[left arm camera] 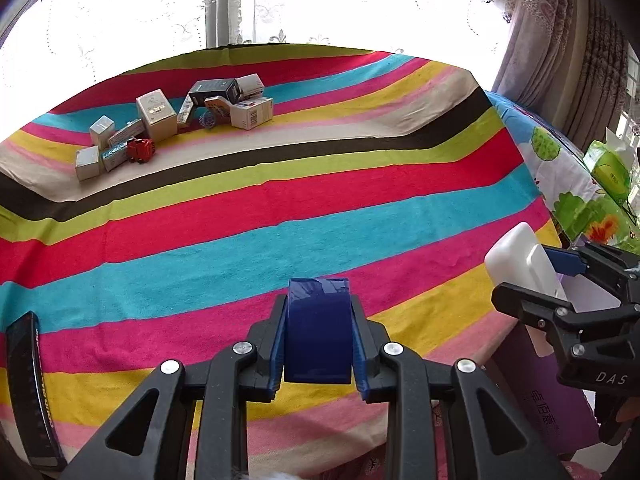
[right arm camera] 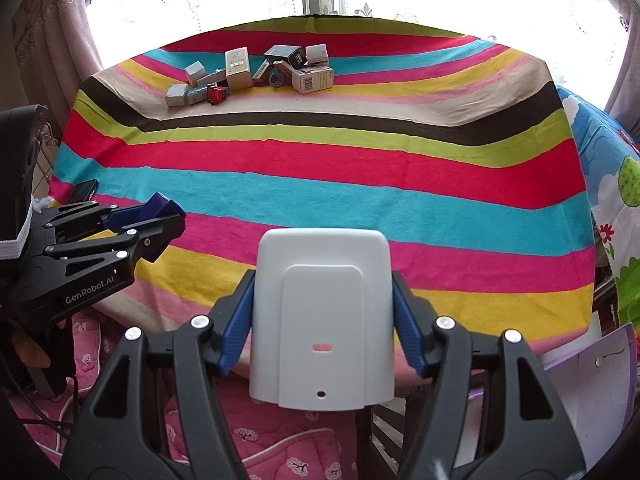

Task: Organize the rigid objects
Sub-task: 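Carry the blue cube in left while right carries the white plate to the bin, then drop the white plate and blue cube into the bin, opening both grippers, then withdraw both grippers from the bin back toward the pile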

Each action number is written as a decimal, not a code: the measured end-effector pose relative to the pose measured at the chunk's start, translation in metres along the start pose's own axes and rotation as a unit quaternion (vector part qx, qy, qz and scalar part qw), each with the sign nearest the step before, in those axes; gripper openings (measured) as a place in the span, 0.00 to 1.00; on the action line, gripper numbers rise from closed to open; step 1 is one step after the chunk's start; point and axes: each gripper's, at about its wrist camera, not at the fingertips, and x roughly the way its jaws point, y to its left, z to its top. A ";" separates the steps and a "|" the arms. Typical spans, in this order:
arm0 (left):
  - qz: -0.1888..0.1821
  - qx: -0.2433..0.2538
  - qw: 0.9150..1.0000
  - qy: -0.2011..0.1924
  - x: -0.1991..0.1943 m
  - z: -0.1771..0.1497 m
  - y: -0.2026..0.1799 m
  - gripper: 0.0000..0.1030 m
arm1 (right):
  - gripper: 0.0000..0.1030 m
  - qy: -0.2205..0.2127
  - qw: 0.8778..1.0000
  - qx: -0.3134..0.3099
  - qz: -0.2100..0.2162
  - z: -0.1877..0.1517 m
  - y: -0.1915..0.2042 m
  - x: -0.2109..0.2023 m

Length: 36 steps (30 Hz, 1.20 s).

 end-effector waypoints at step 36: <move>-0.312 0.142 0.936 0.075 0.014 0.012 -0.183 0.75 | 0.72 0.070 0.960 0.141 -0.231 -0.098 -0.153 -0.081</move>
